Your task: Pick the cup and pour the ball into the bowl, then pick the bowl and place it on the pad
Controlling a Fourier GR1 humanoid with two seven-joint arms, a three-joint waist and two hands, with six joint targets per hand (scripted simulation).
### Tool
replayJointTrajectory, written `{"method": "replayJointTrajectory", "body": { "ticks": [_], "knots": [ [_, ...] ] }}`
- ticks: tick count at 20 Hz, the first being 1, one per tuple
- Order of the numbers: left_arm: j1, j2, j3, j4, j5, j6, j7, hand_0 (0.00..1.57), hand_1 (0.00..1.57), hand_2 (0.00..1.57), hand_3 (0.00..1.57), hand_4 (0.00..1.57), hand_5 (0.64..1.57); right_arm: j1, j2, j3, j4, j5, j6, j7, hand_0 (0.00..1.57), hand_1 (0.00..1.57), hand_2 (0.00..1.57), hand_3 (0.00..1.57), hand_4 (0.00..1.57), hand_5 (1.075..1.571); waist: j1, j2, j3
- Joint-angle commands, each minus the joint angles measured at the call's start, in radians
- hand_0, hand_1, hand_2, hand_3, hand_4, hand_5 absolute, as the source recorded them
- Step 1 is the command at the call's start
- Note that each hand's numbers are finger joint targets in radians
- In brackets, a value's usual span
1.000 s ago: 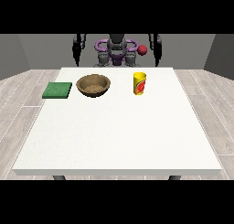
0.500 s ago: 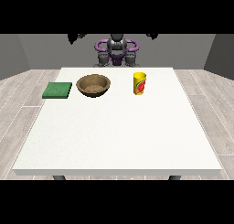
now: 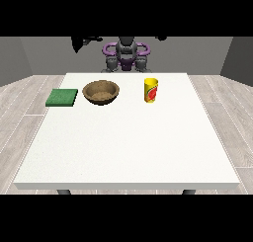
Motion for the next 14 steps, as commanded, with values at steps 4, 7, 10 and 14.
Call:
{"method": "replayJointTrajectory", "body": {
  "ticks": [4,7,10,14],
  "knots": [
    [-0.173,0.014,0.069,0.162,-0.069,-0.003,-0.167,0.0,0.0,0.0,0.0,0.0,1.335,-0.148,0.006,-0.002,0.076,0.015,0.01,-0.115,0.0,0.0,0.0,0.0,0.0,1.566,-0.028,0.229,-0.0001],
    [-0.258,0.08,0.193,0.222,-0.021,-0.026,-0.171,0.0,0.0,0.0,0.0,0.0,1.283,-0.177,-0.049,-0.059,0.115,-0.036,0.072,-0.147,0.0,0.0,0.0,0.0,0.0,1.562,-0.05,0.302,0.0001],
    [-0.311,0.087,0.22,0.334,-0.036,-0.031,-0.236,0.0,0.0,0.0,0.0,0.0,1.255,-0.197,-0.047,-0.042,0.155,0.0,0.074,-0.212,0.0,0.0,0.0,0.0,0.0,1.56,-0.071,0.324,-0.0001],
    [-0.338,0.098,0.25,0.469,-0.029,-0.071,-0.326,0.0,0.0,0.0,0.0,0.0,1.257,-0.247,-0.08,-0.085,0.245,-0.017,0.079,-0.187,0.0,0.0,0.0,0.0,0.0,1.56,-0.054,0.295,-0.0002]
  ]
}}
